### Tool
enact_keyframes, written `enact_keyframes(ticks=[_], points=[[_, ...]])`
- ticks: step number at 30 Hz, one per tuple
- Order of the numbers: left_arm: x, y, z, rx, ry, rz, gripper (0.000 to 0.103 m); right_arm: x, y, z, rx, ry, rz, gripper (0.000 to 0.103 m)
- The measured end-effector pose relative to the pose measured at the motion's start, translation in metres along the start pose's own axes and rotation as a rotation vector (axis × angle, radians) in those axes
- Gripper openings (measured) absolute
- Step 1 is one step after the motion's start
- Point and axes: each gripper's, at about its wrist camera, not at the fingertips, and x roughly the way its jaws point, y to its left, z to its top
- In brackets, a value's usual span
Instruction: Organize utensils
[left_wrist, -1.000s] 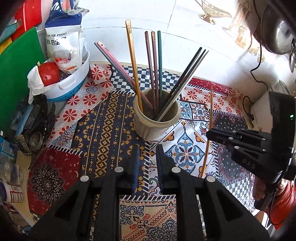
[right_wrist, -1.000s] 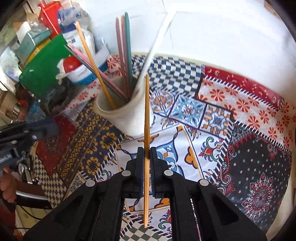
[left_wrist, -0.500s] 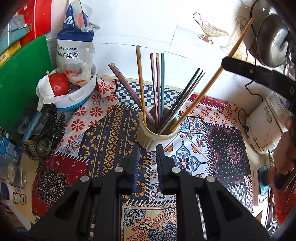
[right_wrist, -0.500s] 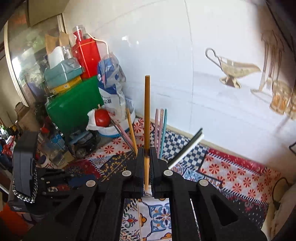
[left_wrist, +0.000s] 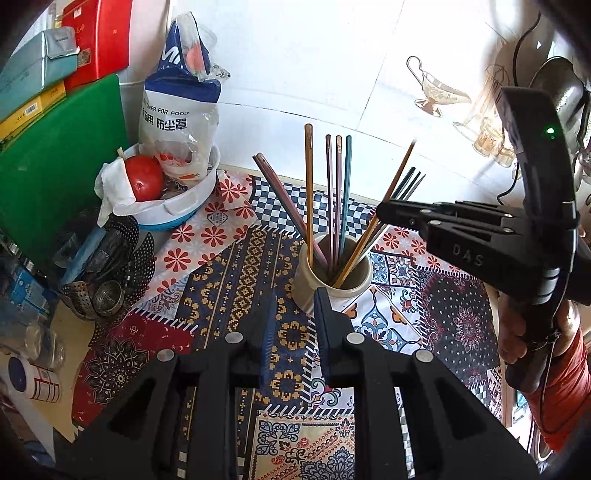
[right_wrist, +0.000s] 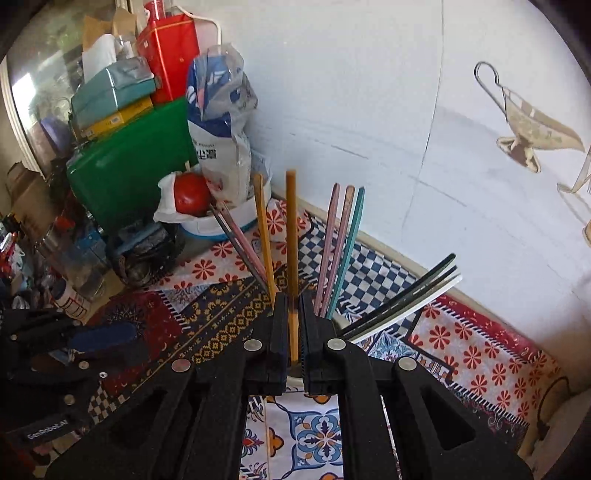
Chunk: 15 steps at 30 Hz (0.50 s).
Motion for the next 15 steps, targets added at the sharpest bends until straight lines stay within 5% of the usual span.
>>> enact_keyframes(ticks=[6, 15], points=[[-0.033, -0.017, -0.001, 0.029, -0.072, -0.022, 0.026, -0.04, 0.007, -0.007, 0.015, -0.033, 0.0, 0.007], [-0.133, -0.054, -0.002, 0.148, -0.304, -0.045, 0.041, -0.178, 0.054, -0.034, 0.002, -0.348, -0.076, 0.008]])
